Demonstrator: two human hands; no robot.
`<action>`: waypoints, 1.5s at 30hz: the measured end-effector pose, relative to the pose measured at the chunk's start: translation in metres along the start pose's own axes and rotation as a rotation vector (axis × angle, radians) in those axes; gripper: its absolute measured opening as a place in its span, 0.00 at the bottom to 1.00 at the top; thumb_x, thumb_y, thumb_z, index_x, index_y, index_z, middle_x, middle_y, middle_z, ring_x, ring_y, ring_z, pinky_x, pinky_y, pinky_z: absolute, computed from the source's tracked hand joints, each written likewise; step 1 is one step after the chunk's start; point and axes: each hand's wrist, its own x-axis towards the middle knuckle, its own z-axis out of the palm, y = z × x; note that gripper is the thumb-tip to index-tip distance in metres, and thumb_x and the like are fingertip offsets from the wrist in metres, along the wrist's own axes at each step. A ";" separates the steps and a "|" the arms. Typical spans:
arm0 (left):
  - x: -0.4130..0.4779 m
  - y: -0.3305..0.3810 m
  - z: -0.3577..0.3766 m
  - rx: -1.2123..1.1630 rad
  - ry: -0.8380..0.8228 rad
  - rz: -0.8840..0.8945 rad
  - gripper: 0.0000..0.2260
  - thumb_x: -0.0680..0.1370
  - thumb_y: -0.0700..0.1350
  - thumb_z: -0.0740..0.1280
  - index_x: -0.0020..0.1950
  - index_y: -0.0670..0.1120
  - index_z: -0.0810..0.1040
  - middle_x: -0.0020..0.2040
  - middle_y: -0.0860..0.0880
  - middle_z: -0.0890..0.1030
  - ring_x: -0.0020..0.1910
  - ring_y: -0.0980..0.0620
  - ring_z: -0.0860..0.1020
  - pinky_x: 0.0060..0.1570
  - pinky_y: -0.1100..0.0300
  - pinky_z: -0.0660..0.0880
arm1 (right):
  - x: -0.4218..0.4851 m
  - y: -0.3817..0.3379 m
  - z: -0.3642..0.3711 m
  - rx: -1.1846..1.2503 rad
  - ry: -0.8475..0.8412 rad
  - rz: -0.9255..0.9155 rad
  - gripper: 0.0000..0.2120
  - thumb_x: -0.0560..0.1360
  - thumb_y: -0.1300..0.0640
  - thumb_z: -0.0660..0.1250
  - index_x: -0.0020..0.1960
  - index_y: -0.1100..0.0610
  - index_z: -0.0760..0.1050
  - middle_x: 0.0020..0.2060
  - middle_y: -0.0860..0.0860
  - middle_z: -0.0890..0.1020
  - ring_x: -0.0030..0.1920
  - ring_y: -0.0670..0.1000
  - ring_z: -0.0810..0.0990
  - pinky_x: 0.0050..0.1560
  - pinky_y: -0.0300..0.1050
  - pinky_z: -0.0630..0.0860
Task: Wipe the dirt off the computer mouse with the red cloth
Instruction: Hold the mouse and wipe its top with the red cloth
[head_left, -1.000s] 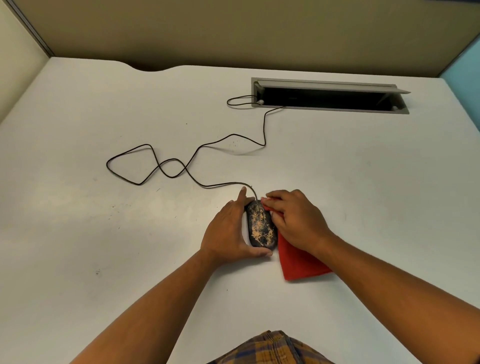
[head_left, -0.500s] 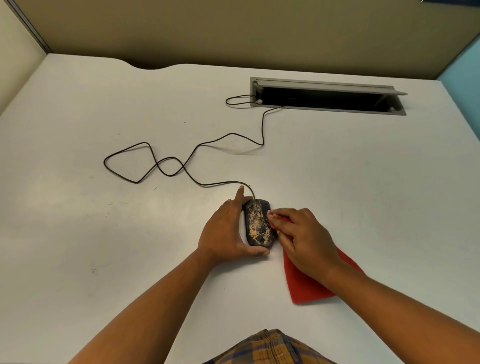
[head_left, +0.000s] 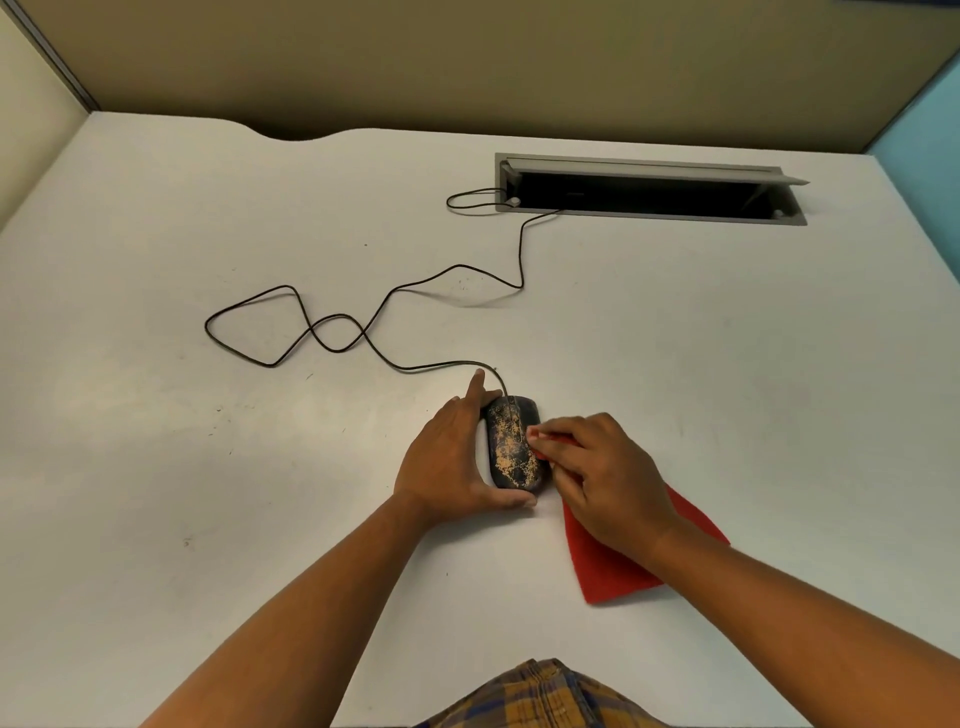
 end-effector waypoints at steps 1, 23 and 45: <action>0.000 0.000 0.000 0.002 0.000 -0.003 0.64 0.57 0.74 0.74 0.80 0.48 0.45 0.72 0.53 0.70 0.69 0.54 0.69 0.67 0.56 0.68 | -0.004 0.001 -0.001 -0.003 0.011 -0.008 0.15 0.75 0.59 0.67 0.61 0.52 0.81 0.58 0.45 0.81 0.54 0.52 0.76 0.46 0.50 0.79; 0.001 0.000 0.000 -0.012 0.009 -0.004 0.65 0.55 0.75 0.74 0.80 0.48 0.46 0.71 0.53 0.71 0.68 0.55 0.69 0.66 0.60 0.68 | -0.005 0.000 -0.003 -0.053 -0.017 -0.049 0.16 0.76 0.57 0.67 0.63 0.52 0.80 0.59 0.46 0.80 0.56 0.51 0.75 0.48 0.49 0.78; 0.000 -0.002 0.001 0.011 -0.005 0.031 0.62 0.57 0.71 0.74 0.80 0.50 0.44 0.72 0.54 0.69 0.68 0.55 0.68 0.65 0.64 0.63 | -0.025 0.002 0.000 -0.096 0.002 -0.112 0.16 0.77 0.55 0.63 0.62 0.54 0.81 0.59 0.46 0.81 0.55 0.50 0.75 0.51 0.45 0.76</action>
